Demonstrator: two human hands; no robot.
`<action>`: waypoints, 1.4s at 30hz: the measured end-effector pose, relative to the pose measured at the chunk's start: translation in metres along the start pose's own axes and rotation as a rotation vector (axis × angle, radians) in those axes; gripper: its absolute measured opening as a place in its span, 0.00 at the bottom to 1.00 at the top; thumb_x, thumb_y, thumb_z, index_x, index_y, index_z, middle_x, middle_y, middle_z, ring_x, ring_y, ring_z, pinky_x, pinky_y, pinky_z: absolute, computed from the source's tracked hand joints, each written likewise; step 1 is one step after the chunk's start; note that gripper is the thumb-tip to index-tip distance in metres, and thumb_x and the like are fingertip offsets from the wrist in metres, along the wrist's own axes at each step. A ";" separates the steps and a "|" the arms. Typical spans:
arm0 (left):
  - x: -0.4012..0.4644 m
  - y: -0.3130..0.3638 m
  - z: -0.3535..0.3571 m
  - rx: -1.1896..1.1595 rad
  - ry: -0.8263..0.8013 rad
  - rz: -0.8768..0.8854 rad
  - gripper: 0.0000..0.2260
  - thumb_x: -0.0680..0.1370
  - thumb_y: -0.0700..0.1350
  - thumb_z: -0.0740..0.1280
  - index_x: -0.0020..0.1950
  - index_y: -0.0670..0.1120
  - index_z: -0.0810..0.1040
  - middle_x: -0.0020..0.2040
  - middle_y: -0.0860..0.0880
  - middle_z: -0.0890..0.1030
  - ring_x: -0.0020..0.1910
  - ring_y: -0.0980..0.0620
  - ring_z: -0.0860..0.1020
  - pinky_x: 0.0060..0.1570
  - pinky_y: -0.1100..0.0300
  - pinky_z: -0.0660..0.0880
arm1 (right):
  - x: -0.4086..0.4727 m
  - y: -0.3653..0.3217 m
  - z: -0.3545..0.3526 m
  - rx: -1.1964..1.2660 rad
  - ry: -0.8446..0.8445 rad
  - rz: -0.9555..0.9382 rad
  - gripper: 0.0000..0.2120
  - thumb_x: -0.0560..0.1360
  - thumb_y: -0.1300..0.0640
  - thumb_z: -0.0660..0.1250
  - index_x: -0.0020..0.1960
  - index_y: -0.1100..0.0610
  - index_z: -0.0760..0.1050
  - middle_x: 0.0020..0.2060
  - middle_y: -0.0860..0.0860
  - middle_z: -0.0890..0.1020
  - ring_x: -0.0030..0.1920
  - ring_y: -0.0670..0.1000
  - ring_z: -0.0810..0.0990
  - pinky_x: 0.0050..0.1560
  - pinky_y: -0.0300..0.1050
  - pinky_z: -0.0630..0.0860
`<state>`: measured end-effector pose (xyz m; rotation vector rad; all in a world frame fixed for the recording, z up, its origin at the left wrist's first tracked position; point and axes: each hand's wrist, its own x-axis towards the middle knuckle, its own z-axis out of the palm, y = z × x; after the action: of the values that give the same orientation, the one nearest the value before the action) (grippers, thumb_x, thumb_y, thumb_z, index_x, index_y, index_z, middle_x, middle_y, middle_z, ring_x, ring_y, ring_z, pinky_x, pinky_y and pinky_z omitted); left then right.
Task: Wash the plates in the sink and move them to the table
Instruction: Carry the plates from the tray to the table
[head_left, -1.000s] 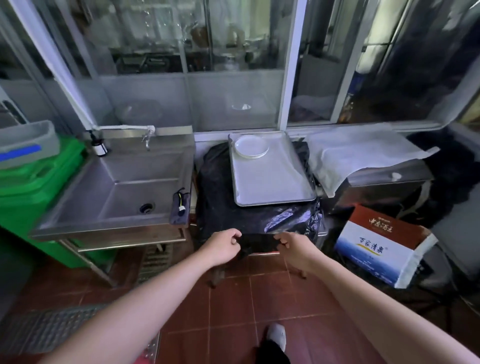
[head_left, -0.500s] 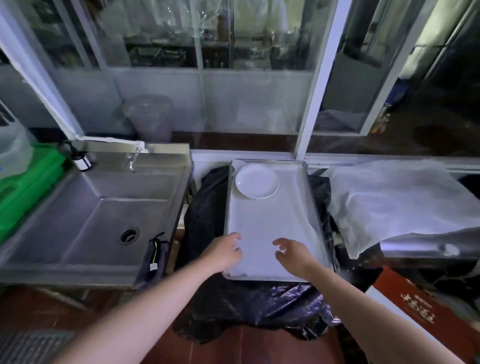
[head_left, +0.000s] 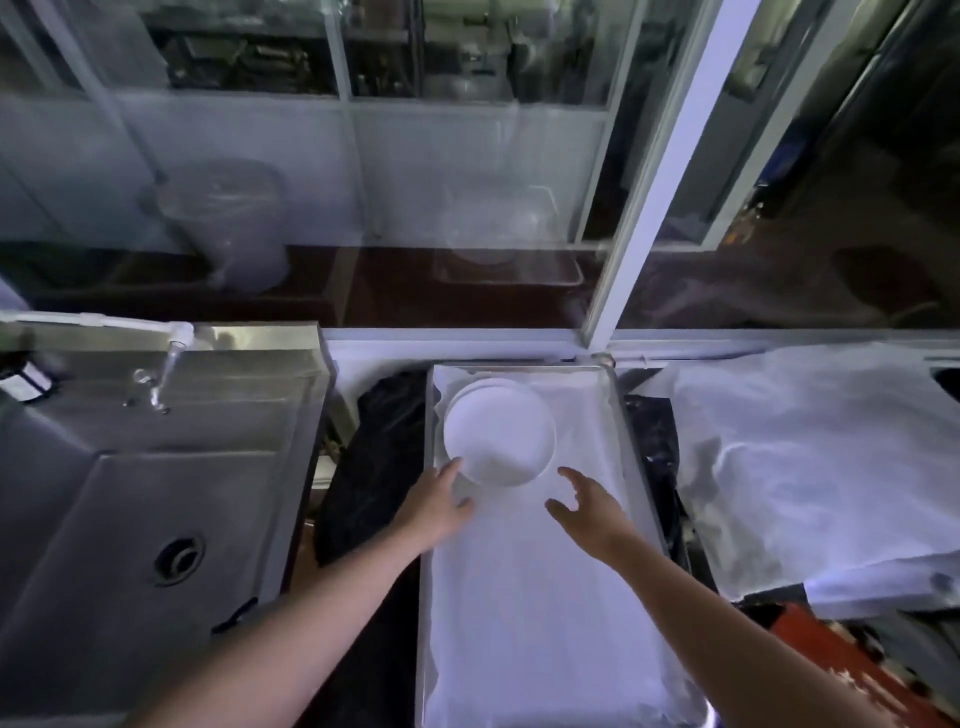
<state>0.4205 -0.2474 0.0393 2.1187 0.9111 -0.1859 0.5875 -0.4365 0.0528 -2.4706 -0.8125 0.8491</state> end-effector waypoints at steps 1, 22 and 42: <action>0.009 -0.004 0.002 0.033 -0.002 -0.008 0.35 0.79 0.55 0.67 0.83 0.53 0.56 0.77 0.44 0.65 0.72 0.44 0.71 0.66 0.50 0.74 | 0.012 0.001 0.004 -0.029 -0.023 -0.007 0.32 0.81 0.45 0.65 0.81 0.47 0.56 0.78 0.50 0.64 0.74 0.52 0.68 0.69 0.45 0.68; 0.123 -0.019 0.034 0.278 0.063 -0.040 0.49 0.74 0.70 0.66 0.84 0.54 0.42 0.83 0.38 0.39 0.82 0.39 0.38 0.80 0.42 0.48 | 0.147 0.023 0.032 0.105 -0.100 -0.174 0.48 0.75 0.43 0.73 0.81 0.37 0.41 0.81 0.48 0.34 0.80 0.57 0.53 0.74 0.53 0.64; 0.191 0.018 0.010 -0.833 0.349 -0.664 0.20 0.85 0.49 0.55 0.70 0.40 0.74 0.63 0.39 0.79 0.61 0.37 0.78 0.62 0.45 0.76 | 0.207 -0.004 -0.003 1.096 -0.054 0.643 0.11 0.80 0.53 0.69 0.58 0.58 0.77 0.56 0.56 0.80 0.59 0.59 0.78 0.50 0.56 0.80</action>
<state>0.5731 -0.1582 -0.0349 1.0471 1.5488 0.2150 0.7213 -0.3028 -0.0302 -1.6529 0.4371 1.1440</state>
